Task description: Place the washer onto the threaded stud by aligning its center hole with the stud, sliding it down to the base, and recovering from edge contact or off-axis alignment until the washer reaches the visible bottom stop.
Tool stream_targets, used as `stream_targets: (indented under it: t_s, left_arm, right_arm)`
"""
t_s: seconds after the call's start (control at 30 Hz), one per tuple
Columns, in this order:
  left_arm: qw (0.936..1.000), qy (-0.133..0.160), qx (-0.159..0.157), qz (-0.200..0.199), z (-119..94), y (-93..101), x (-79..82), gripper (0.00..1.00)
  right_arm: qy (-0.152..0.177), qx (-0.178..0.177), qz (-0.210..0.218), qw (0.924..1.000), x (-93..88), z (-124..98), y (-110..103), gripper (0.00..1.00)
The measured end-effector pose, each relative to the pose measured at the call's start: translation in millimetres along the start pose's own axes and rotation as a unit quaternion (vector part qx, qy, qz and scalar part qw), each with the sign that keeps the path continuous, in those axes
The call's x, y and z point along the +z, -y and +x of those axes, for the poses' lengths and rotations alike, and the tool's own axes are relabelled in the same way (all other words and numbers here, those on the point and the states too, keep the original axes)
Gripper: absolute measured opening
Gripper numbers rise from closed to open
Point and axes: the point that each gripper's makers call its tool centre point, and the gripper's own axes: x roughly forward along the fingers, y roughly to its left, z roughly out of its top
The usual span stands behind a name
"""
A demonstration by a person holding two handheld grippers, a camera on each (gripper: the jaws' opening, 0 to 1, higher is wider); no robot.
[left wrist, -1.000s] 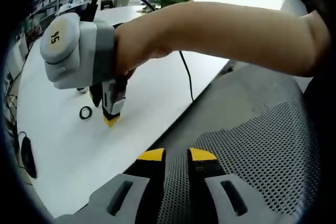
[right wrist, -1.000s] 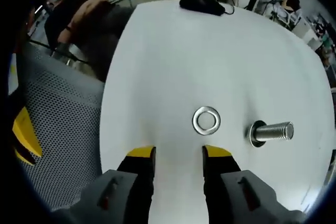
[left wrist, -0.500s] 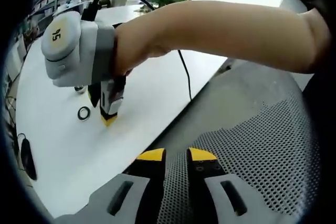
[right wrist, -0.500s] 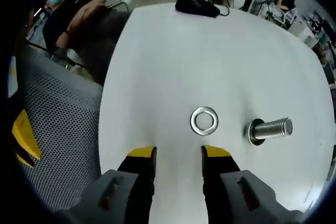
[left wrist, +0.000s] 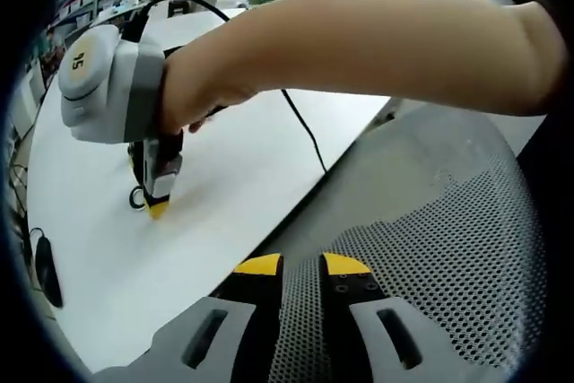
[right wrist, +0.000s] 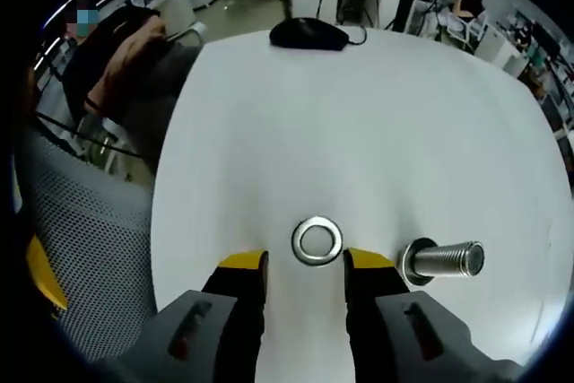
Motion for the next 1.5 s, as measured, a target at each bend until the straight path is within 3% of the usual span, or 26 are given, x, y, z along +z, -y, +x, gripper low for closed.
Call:
stream_targets:
  t_s: [0.27, 0.53, 0.6, 0.7, 1.0, 1.5]
  left_arm:
    - [1.0, -0.001, 0.0, -0.003, 0, -0.3, -0.1, 0.14]
    - [1.0, -0.004, -0.001, -0.002, 0, 0.1, -1.1, 0.14]
    - [1.0, -0.005, -0.002, -0.003, 1, 0.2, -1.7, 0.14]
    - [1.0, -0.006, -0.002, -0.004, 1, 0.2, -2.0, 0.14]
    - [1.0, -0.007, -0.003, -0.003, 1, 0.3, -1.8, 0.14]
    - [1.0, -0.005, -0.003, -0.002, 1, 0.3, -1.4, 0.14]
  right_arm:
    - [-0.006, -0.009, 0.012, 0.9999, 2.8, 1, 7, 0.25]
    - [-0.003, -0.01, 0.002, 0.9999, 2.4, 0, 7, 0.24]
    - [0.0, -0.03, -0.013, 0.9995, 2.3, -2, 12, 0.23]
    - [-0.012, -0.027, -0.004, 0.9996, -0.3, -6, 11, 0.23]
    - [-0.018, 0.012, -0.027, 0.9994, 11.5, -35, 0, 0.23]
    - [-0.022, 0.009, -0.049, 0.9985, 30.1, -73, 14, 0.23]
